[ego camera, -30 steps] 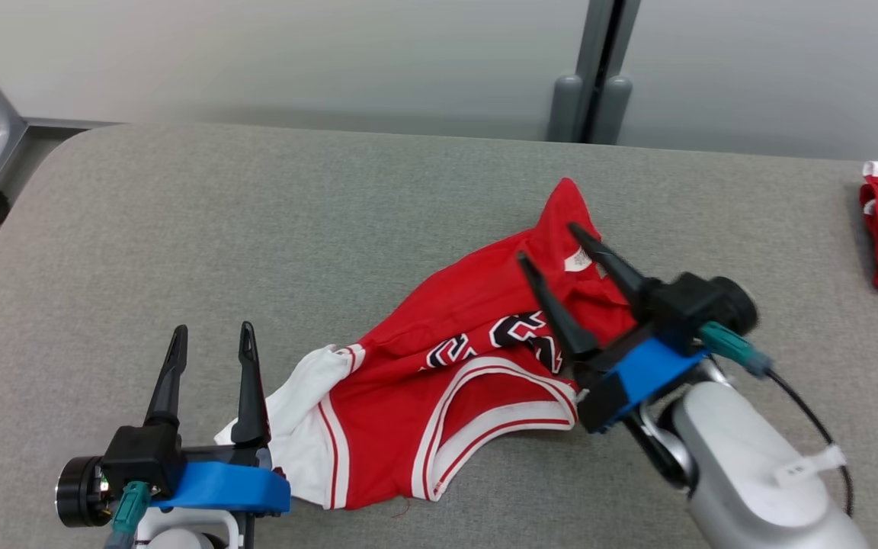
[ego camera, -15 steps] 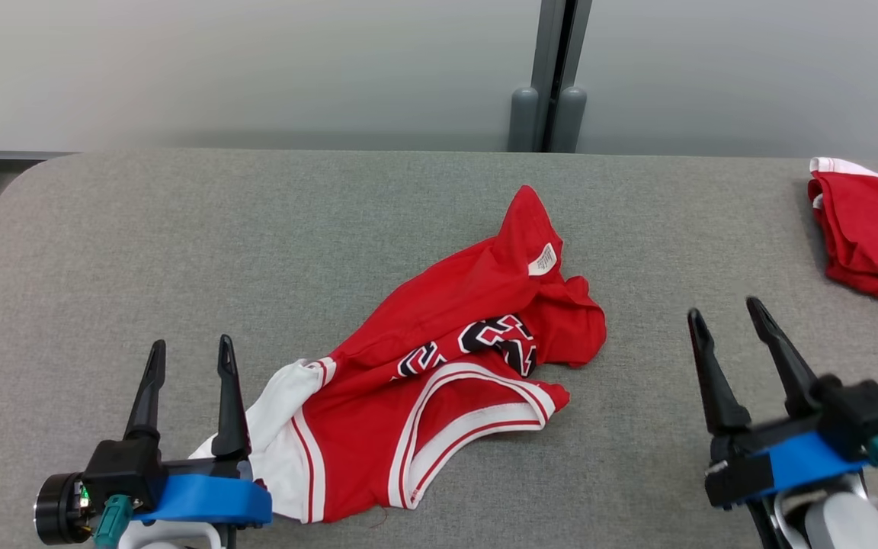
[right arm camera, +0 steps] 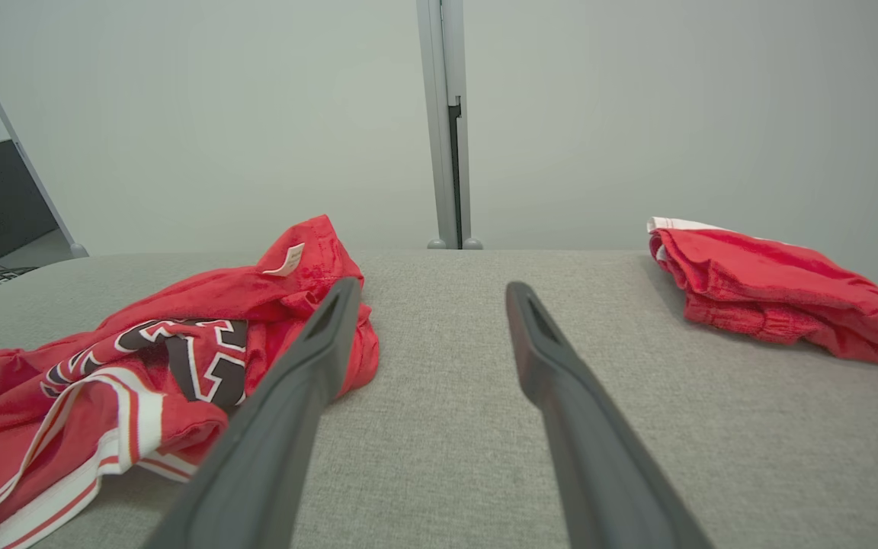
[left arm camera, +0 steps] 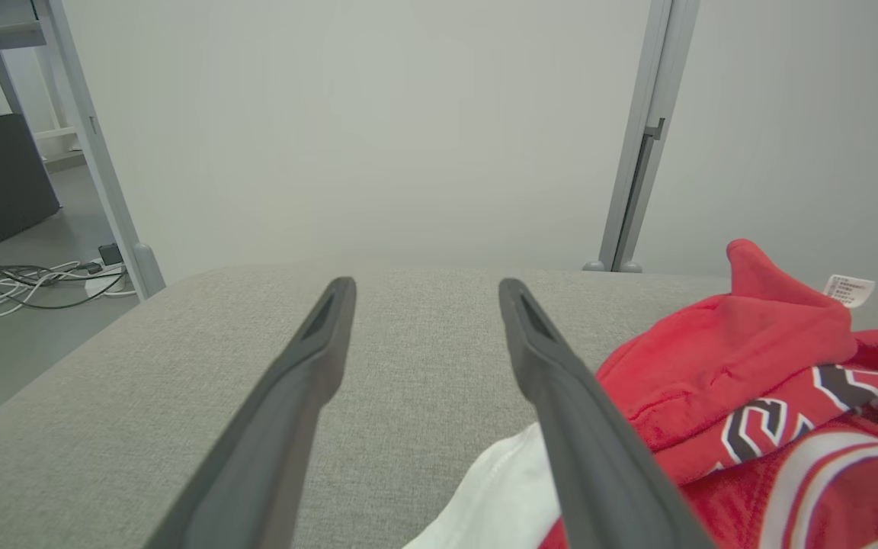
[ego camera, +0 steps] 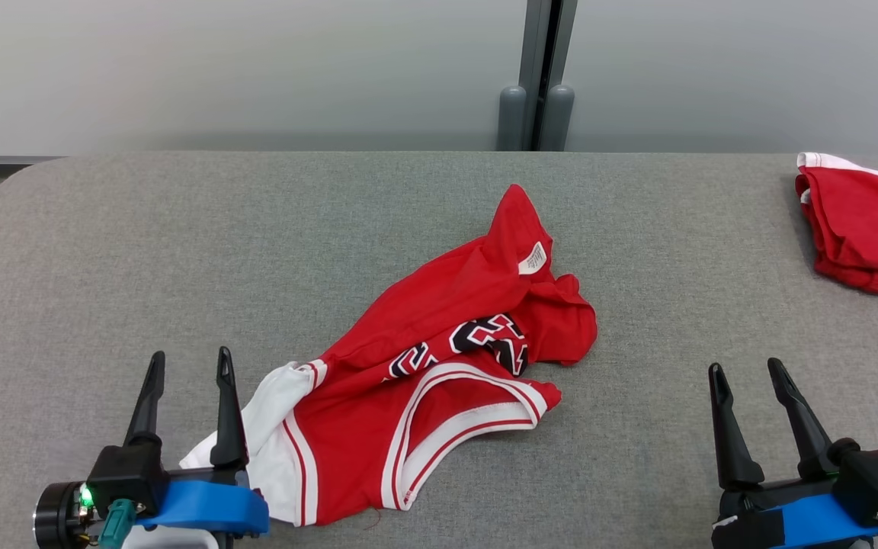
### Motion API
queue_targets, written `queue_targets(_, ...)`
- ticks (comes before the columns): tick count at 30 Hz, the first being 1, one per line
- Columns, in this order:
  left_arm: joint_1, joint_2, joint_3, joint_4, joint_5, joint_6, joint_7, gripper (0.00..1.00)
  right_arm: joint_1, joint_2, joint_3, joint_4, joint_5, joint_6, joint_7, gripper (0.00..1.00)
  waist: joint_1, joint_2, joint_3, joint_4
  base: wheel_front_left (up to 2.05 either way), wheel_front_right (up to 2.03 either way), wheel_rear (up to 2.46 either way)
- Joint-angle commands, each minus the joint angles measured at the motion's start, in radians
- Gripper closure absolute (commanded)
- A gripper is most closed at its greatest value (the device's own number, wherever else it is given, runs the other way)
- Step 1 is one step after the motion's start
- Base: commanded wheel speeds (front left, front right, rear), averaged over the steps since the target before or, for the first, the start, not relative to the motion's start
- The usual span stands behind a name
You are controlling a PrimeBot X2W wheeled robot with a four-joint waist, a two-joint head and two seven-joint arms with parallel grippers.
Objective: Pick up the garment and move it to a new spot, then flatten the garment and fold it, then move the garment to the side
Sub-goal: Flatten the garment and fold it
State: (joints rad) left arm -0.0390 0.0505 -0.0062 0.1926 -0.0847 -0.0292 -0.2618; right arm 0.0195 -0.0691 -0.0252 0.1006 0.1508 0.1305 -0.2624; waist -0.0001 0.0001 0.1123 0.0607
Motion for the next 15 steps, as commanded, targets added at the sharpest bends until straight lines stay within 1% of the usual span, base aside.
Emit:
queue_targets(1,0.0,0.0,0.006,0.011,0.01,-0.005,-0.004,0.0,0.004,0.005,0.0,-0.001,-0.008,0.001,-0.003,0.0,0.0001,-0.0001,0.0,0.0,0.0,0.0,0.0)
queue_targets(9,0.023,0.003,-0.025,0.095,0.036,-0.031,-0.004,0.0,0.0,0.01,-0.001,0.012,-0.01,0.001,-0.003,0.0,0.0001,-0.0001,-0.01,0.001,0.0,0.0,0.0)
queue_targets(15,0.045,0.01,-0.032,0.182,0.039,-0.039,-0.004,0.0,0.004,0.012,0.002,0.023,-0.007,0.001,-0.003,0.0,0.0001,-0.0001,-0.016,0.003,0.0,0.0,0.0)
